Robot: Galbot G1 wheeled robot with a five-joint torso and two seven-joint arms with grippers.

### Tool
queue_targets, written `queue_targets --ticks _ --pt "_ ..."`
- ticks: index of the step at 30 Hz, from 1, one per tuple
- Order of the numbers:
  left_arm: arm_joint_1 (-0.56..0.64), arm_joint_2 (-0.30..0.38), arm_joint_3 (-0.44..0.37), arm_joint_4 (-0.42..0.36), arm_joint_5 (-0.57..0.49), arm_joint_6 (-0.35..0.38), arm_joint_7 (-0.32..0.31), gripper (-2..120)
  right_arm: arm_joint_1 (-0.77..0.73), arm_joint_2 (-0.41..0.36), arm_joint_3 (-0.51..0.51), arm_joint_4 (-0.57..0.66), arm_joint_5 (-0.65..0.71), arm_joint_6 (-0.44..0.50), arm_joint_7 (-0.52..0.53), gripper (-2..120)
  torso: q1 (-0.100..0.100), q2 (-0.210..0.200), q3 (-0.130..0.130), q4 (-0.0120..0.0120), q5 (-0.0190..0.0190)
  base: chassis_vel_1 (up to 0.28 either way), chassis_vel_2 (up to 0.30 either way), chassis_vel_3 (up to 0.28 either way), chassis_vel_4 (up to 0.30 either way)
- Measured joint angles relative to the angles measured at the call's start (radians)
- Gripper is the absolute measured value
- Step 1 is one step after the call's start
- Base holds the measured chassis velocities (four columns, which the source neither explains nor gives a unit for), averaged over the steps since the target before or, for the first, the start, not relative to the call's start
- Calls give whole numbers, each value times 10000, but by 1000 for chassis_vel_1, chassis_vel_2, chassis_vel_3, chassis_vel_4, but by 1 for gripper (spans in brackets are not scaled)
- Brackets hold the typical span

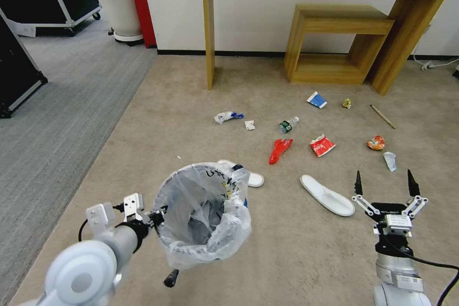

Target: Pick up the trash bin and place the garbage on the floor into it.

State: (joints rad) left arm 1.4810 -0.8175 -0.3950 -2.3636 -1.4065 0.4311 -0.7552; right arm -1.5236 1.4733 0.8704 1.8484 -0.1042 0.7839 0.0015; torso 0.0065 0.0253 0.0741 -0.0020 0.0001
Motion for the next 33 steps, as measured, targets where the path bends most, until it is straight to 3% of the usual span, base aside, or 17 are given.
queue_targets --ticks 2,14,24,29,33 --pt "26 -338 76 -7 470 8 160 0 -31 11 0 29 6 -1 -2 100 0 0 0 -2 0 0 0 0 0" --pt "169 -612 109 -46 934 78 215 0 -123 -59 81 -6 127 38 -57 100 0 0 0 -1 0 0 0 0 0" --pt "102 -636 69 181 1400 34 322 0 -89 -5 46 -48 79 23 -68 100 0 0 0 -2 0 0 0 0 0" --pt "64 -680 34 337 2007 38 825 0 -63 33 32 -75 1 6 -73 100 0 0 1 -1 0 0 0 0 0" --pt "-14 -648 124 366 2051 32 846 0 -47 67 34 -93 -4 8 -93 100 -1 1 0 -2 -1 -13 4 11 -8"
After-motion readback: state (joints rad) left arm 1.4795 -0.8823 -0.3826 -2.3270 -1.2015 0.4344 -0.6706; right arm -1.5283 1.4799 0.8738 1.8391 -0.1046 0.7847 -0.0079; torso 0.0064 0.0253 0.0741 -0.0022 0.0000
